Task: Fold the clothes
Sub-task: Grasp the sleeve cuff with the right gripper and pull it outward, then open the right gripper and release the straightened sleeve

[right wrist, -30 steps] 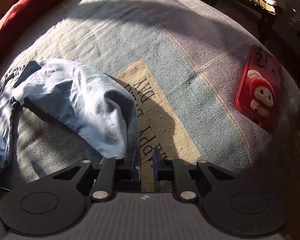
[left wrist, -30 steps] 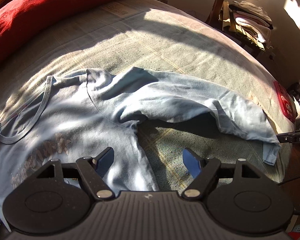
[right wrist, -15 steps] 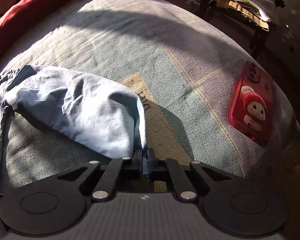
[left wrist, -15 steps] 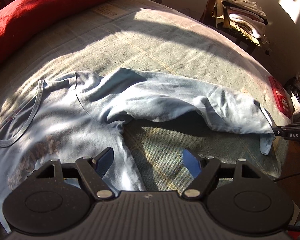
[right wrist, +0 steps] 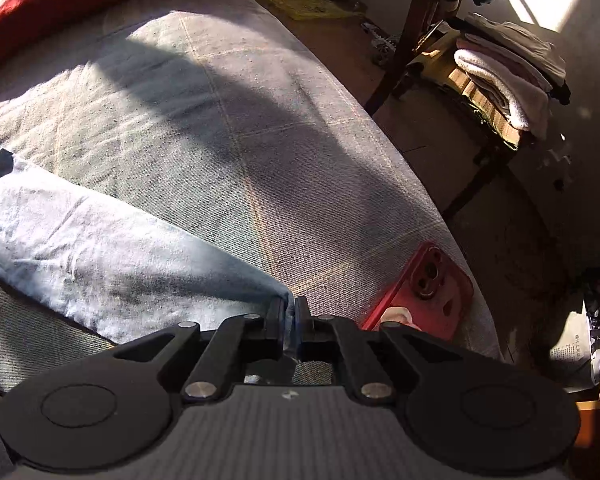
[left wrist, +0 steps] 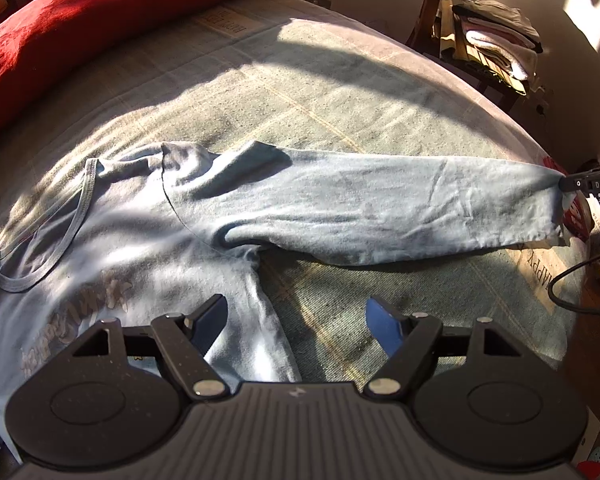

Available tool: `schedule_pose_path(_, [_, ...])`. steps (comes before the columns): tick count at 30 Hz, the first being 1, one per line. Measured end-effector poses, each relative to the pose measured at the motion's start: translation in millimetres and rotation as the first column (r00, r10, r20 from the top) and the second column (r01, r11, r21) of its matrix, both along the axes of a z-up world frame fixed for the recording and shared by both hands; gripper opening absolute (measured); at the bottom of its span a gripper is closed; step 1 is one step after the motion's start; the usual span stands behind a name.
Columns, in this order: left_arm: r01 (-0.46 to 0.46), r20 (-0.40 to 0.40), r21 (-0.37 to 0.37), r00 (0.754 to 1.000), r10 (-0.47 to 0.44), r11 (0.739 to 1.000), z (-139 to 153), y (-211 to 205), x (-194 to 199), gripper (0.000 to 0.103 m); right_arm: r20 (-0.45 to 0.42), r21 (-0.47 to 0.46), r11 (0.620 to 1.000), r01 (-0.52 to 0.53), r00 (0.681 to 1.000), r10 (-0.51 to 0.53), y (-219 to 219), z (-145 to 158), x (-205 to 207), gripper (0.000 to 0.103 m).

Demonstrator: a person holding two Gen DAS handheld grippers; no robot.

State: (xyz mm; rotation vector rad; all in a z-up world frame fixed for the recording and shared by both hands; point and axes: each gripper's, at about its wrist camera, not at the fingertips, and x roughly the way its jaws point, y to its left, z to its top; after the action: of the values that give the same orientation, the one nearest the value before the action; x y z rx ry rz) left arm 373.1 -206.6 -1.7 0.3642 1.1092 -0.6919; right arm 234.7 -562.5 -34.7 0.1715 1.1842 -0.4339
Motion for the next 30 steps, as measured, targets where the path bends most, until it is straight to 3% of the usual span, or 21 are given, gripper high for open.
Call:
schedule_pose_path(6, [-0.007,0.002,0.002,1.000,0.007,1.000,0.4,5.5,3.6,0.077,-0.046,-0.017,0.998,0.058,0.997,-0.059,-4.8,-9.0,9.8,0.008])
schedule_pose_path(9, [-0.008,0.005,0.004,1.000,0.008,1.000,0.8,7.9,7.0,0.077,-0.062,-0.077,0.996,0.051,0.997,-0.056,6.0,-5.0,15.8,0.017])
schedule_pose_path(14, [-0.029,0.008,-0.002,1.000,0.029,1.000,2.1,14.0,16.9,0.077,-0.050,-0.124,0.991,0.042,0.998,-0.049,23.8,7.0,26.9,0.019])
schedule_pose_path(17, [-0.038,0.012,0.000,0.999,0.038,0.999,2.2,17.2,24.0,0.077,-0.060,-0.179,0.983,0.039,0.997,-0.050,34.3,11.3,30.9,0.033])
schedule_pose_path(22, [-0.053,0.019,-0.004,0.998,0.053,0.999,1.2,22.0,37.3,0.077,-0.128,-0.270,0.958,0.102,0.982,-0.141,18.0,2.9,21.4,0.034])
schedule_pose_path(26, [-0.062,0.012,-0.010,0.998,0.063,0.998,-4.3,20.6,46.2,0.077,-0.044,-0.191,0.967,0.167,0.983,-0.179,10.7,12.0,10.2,0.034])
schedule_pose_path(28, [-0.058,0.007,-0.011,0.998,0.059,0.998,-7.8,16.9,49.3,0.077,-0.034,-0.109,0.982,0.151,0.987,-0.156,15.3,7.8,13.6,0.034])
schedule_pose_path(30, [-0.049,0.006,-0.014,0.999,0.049,0.999,-8.9,12.7,50.8,0.077,-0.039,-0.101,0.985,0.140,0.989,-0.145,19.7,-0.6,18.1,0.034])
